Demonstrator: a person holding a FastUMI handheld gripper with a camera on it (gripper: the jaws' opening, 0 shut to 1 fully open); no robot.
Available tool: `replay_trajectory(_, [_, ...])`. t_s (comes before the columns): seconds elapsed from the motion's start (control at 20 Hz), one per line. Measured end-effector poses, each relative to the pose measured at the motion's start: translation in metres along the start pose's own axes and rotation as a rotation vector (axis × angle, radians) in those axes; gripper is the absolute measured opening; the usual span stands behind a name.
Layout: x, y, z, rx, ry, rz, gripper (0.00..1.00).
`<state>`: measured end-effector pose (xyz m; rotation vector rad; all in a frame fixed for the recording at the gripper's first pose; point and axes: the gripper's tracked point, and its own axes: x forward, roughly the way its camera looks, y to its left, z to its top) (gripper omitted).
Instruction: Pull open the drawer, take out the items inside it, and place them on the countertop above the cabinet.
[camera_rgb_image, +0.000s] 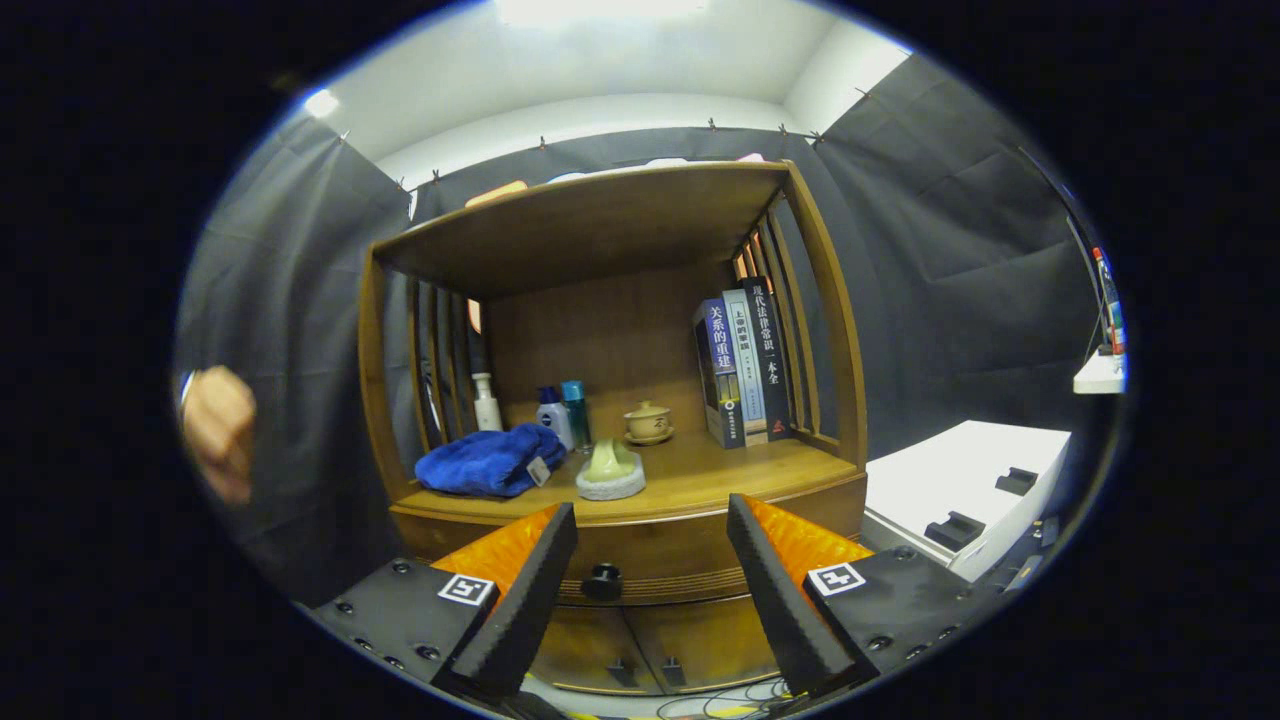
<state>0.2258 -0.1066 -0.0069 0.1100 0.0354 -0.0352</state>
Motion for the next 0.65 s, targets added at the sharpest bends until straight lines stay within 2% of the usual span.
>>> replay_trajectory(0.45, [-0.023, 0.015, 0.030, 0.021, -0.038, 0.030, 0.98])
replay_trajectory(0.65, [-0.028, 0.033, 0.038, -0.032, -0.037, 0.036, 0.98])
